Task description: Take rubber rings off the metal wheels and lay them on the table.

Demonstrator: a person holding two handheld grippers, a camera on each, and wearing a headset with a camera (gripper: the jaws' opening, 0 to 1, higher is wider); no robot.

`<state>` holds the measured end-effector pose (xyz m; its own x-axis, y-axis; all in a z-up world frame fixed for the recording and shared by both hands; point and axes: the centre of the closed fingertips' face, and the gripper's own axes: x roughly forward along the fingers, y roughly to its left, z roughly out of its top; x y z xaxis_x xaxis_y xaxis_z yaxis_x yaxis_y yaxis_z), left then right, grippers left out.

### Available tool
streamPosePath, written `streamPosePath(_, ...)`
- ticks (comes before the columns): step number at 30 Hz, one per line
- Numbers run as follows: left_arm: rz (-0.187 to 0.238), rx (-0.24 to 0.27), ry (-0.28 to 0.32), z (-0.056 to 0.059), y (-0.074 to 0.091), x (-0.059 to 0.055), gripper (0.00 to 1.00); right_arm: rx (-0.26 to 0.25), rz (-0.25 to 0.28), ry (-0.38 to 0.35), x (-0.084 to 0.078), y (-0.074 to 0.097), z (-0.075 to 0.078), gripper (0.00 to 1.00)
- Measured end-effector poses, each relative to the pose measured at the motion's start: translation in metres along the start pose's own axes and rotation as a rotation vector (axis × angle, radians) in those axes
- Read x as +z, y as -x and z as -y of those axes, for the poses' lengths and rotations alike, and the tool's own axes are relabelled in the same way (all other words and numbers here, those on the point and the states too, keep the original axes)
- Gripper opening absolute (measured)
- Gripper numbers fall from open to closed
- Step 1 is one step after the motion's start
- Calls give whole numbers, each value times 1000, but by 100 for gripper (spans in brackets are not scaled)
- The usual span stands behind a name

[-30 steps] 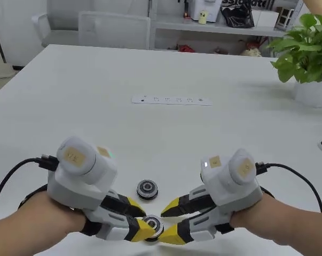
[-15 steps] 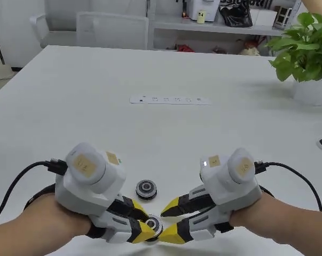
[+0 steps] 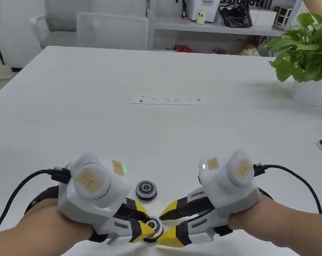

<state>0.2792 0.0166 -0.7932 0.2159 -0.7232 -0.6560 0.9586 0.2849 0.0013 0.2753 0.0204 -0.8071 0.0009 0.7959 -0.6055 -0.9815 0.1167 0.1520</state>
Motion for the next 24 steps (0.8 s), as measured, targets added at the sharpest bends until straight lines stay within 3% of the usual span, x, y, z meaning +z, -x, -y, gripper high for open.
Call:
streamPosePath(7, 0, 14, -1, 1, 0, 0, 13, -5, 7, 18, 5, -1, 0, 25)
streamPosePath(24, 7, 40, -7, 3, 1, -2, 13, -3, -27, 53, -2, -1, -2, 20)
